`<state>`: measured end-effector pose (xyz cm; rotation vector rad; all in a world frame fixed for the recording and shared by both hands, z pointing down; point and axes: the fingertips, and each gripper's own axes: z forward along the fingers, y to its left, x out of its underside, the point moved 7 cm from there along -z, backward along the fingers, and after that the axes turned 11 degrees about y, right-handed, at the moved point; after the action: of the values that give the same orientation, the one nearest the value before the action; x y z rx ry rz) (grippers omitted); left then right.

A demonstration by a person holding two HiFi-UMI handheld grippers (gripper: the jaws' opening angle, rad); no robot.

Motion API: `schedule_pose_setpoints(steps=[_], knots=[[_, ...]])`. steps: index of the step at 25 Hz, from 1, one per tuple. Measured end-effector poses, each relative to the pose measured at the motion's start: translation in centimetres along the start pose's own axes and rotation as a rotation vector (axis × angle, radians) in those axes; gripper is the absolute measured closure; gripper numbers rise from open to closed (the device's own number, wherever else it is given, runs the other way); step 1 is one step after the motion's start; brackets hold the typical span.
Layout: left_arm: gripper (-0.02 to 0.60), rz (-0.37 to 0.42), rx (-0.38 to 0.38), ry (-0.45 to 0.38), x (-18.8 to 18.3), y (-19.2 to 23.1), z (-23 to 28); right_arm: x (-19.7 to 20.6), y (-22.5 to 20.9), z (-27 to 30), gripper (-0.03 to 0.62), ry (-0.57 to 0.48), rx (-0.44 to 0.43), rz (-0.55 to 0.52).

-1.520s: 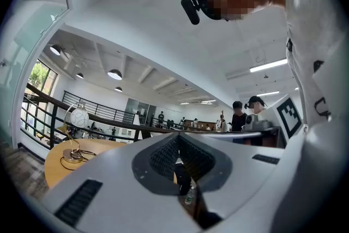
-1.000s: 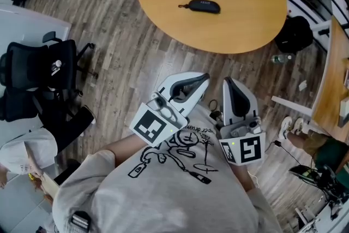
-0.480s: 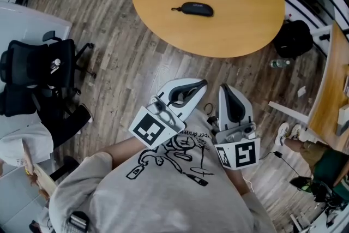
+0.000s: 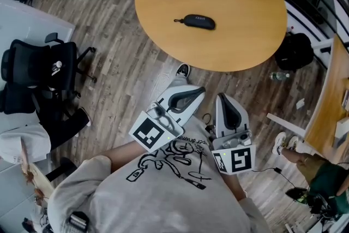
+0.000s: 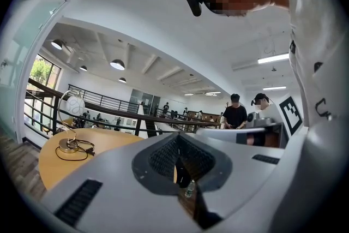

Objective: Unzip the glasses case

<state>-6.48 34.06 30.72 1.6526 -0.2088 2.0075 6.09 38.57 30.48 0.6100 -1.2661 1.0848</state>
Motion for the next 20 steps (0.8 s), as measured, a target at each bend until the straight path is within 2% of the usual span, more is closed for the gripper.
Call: schedule_pose_setpoints(steps=[7, 20], knots=[[0.572, -0.01, 0.008, -0.029, -1.4, 5.3, 2.2, -1.5, -1.8, 4.9, 0.571, 0.014, 0.01, -0.026], [0.572, -0.038, 0.048, -0.052, -6.6, 19.1, 7.1, -7.3, -6.0, 18.3, 0.571, 0.053, 0.06, -0.075]])
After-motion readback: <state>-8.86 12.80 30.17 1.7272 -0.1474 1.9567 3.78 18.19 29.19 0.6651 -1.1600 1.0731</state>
